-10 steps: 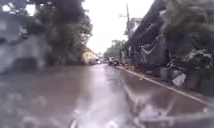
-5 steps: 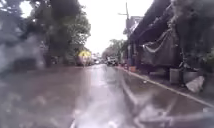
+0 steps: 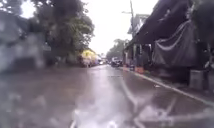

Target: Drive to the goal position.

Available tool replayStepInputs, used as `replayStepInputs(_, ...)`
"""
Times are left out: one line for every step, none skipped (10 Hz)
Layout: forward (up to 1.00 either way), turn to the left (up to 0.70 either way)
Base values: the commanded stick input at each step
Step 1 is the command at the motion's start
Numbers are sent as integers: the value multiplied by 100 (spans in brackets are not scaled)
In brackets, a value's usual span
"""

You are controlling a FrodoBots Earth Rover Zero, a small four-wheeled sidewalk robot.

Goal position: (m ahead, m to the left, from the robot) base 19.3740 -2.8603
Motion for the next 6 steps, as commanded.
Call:
replayStepInputs(100,0)
replayStepInputs(100,0)
replayStepInputs(100,0)
replayStepInputs(100,0)
replayStepInputs(100,0)
replayStepInputs(100,0)
